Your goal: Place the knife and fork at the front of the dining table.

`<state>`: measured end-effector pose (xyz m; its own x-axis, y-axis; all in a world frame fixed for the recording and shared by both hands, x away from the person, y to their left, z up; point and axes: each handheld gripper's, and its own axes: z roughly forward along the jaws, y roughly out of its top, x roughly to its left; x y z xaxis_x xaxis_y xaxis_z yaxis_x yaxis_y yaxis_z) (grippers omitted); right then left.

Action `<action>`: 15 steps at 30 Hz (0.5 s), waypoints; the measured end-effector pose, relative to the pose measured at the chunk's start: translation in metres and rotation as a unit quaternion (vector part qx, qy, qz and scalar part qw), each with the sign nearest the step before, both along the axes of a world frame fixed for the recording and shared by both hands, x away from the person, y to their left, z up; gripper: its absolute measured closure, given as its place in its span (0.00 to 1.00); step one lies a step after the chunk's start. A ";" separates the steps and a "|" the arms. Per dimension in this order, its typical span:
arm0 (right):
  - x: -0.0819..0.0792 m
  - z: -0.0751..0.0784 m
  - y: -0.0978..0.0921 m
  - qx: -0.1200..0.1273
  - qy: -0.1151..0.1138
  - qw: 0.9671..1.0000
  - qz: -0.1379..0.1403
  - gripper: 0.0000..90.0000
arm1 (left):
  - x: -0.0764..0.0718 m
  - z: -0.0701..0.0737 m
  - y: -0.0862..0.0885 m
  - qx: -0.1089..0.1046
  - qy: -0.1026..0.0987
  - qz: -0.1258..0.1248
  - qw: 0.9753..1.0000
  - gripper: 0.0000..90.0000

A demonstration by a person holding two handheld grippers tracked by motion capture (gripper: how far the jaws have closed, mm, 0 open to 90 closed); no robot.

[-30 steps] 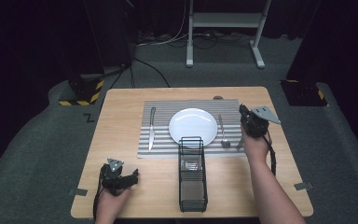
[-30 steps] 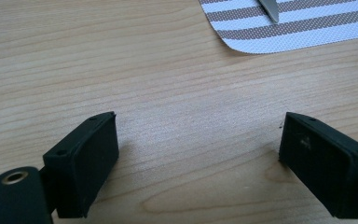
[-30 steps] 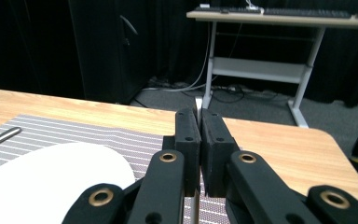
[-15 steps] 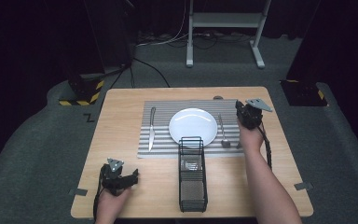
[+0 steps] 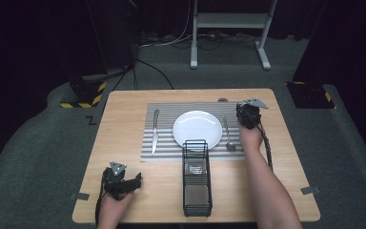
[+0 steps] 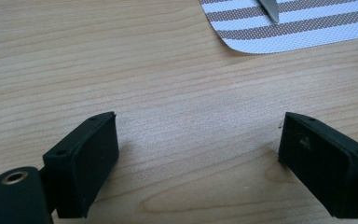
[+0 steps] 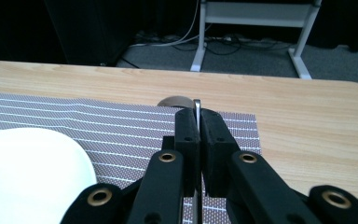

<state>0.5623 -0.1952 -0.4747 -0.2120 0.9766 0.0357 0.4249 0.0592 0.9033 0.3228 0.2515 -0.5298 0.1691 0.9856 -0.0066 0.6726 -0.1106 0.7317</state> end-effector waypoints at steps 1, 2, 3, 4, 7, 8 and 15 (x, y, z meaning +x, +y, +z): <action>0.001 -0.001 0.000 0.001 0.003 1.000 -0.001 0.96 | 0.000 0.000 0.000 0.000 0.000 0.000 1.000 0.13; 0.002 -0.001 0.000 0.000 0.004 1.000 -0.002 0.96 | 0.000 0.000 0.000 0.000 0.000 0.000 1.000 0.13; 0.002 -0.002 -0.001 0.001 0.003 1.000 -0.002 0.96 | 0.000 0.000 0.000 0.000 0.000 0.000 1.000 0.13; 0.002 -0.002 -0.001 0.001 0.003 1.000 -0.002 0.96 | 0.000 0.000 0.000 0.000 0.000 0.000 1.000 0.13; 0.003 -0.002 -0.002 0.002 0.006 1.000 -0.004 0.96 | 0.000 0.000 0.000 -0.001 0.000 0.001 1.000 0.13; 0.003 -0.002 -0.002 0.003 0.007 1.000 -0.004 0.95 | 0.000 0.000 0.000 -0.001 0.000 0.001 1.000 0.13; 0.002 -0.002 -0.005 -0.003 0.014 1.000 -0.018 0.84 | 0.000 0.000 0.000 -0.001 0.000 0.001 1.000 0.13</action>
